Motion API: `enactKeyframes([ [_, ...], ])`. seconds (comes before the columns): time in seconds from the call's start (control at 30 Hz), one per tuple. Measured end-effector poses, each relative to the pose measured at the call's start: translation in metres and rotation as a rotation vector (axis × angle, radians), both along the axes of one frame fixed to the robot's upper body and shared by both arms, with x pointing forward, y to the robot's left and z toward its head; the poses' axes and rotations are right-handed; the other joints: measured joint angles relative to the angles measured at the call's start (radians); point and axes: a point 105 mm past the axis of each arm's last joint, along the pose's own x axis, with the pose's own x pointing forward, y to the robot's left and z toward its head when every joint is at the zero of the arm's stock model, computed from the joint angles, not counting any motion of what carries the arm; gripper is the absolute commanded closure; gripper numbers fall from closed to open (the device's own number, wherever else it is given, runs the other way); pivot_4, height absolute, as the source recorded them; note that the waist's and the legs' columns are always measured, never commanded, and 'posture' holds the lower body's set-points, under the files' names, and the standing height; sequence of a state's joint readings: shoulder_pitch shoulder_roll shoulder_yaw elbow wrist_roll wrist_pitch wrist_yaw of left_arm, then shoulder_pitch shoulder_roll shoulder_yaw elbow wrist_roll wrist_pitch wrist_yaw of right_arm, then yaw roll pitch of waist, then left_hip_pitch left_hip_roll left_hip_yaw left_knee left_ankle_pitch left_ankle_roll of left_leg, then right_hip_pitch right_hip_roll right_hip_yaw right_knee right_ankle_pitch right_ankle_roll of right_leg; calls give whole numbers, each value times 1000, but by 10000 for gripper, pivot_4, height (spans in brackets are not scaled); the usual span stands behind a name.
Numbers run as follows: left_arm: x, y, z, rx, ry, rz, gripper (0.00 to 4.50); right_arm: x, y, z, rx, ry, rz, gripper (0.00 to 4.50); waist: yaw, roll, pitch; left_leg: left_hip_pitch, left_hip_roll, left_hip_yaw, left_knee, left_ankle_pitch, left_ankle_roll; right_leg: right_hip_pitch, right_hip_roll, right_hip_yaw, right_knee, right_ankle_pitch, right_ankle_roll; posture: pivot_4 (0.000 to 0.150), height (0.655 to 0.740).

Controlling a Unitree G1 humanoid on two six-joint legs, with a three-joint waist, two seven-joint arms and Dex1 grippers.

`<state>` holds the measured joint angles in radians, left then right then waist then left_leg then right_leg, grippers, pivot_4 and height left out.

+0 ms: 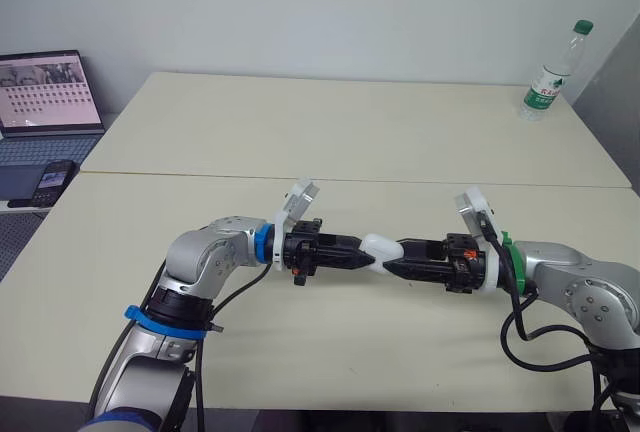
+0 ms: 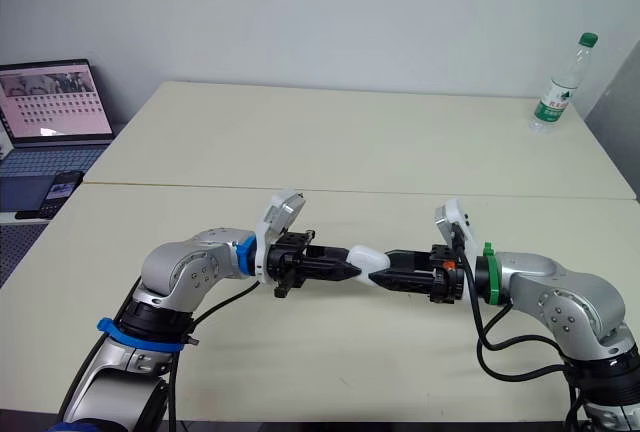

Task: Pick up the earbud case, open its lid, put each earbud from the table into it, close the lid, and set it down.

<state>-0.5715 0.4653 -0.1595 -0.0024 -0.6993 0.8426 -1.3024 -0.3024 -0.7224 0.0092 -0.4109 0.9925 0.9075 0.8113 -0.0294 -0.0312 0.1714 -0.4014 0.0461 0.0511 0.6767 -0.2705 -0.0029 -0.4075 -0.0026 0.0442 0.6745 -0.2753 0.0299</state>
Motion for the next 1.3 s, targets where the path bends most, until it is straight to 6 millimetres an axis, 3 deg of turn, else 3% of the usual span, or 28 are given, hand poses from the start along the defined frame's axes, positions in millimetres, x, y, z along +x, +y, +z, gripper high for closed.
enactKeyframes([
  [0.1,0,1,-1,5,-2,4,37087,4,-2,1,-7,-8,-35,1522,0,0,0,0,0,0,0,0,0,0,0,0,0,0,0,1500,7362],
  [0.13,0,1,-1,8,-3,6,37087,5,-2,1,-11,-8,-41,0,0,0,0,0,0,0,0,0,0,0,0,0,0,0,0,1500,7362],
  [0.3,2,2,-3,14,-9,13,37087,9,-1,13,-21,-40,-54,0,0,0,0,0,0,0,0,0,0,0,0,0,0,0,0,1500,7362],
  [0.8,4,3,-9,31,-7,32,37087,28,-11,13,-95,-70,-151,0,0,0,0,0,0,1,0,0,0,-1,0,0,0,0,0,1500,7362],
  [1.1,8,6,-18,69,-60,103,37087,38,-46,37,-104,-128,-289,0,1,0,0,-1,0,0,0,0,0,-1,-1,1,0,0,-1,1500,7362],
  [1.17,9,8,-21,85,-106,146,37087,40,-69,35,-173,-138,-375,0,1,0,0,-1,-1,0,0,0,0,-1,-2,2,-1,0,-1,1500,7362],
  [1.3,17,21,-25,95,-200,277,37087,39,-124,6,-389,-66,-560,0,4,0,0,-1,-1,1,0,0,0,0,-3,2,-1,0,-1,1500,7362],
])
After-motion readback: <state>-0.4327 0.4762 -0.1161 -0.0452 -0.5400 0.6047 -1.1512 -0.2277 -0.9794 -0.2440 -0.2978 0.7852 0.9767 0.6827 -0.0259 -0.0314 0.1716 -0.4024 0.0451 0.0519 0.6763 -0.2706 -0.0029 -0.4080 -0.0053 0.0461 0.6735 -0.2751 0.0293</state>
